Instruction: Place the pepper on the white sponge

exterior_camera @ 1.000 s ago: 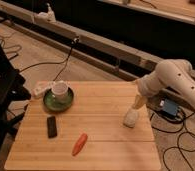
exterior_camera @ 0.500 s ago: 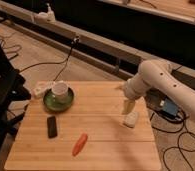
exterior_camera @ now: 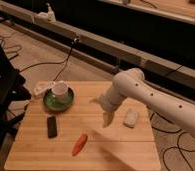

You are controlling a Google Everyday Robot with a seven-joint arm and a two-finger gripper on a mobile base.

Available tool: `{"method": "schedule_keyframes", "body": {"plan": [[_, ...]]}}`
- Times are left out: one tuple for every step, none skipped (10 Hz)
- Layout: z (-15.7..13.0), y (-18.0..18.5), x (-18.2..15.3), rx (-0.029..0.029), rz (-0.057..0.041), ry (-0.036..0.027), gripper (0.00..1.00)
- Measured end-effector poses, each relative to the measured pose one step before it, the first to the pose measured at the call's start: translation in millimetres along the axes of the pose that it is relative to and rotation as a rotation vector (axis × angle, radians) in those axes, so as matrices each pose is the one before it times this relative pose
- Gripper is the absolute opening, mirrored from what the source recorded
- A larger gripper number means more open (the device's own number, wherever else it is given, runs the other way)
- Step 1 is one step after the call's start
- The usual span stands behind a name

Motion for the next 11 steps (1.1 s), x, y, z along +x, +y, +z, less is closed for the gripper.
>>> {"method": "schedule_keyframes", "body": {"plan": [[4.11,3.08,-12.64,-0.00766,-0.02107,-0.02265,0.79],[0.05,0.34,-0.56,0.00023,-0.00056,-0.00166,0.79],[0.01,-0.01,-0.03,0.00001,0.00005,-0.00008,0.79],[0.00,-0.47,-0.06,-0.00008,-0.00035,0.00010,0.79],[-0.10,2.44,2.98,-0.00884,0.00062,0.00859,0.79],[5.77,7.82,5.64,-0.04044,-0.01164,0.02586,0.79],[7.01,4.76,2.65,-0.02967,-0.00886,0.01892,0.79],[16.13,6.02,-1.13,-0.05079,-0.01681,0.01853,0.79],[15.23,3.26,-4.56,-0.04112,-0.02128,0.01052,0.79],[11.73,0.44,-5.49,-0.02778,-0.01768,0.00288,0.79],[13.84,-2.98,-8.55,-0.02349,-0.01993,-0.00532,0.79]]}}
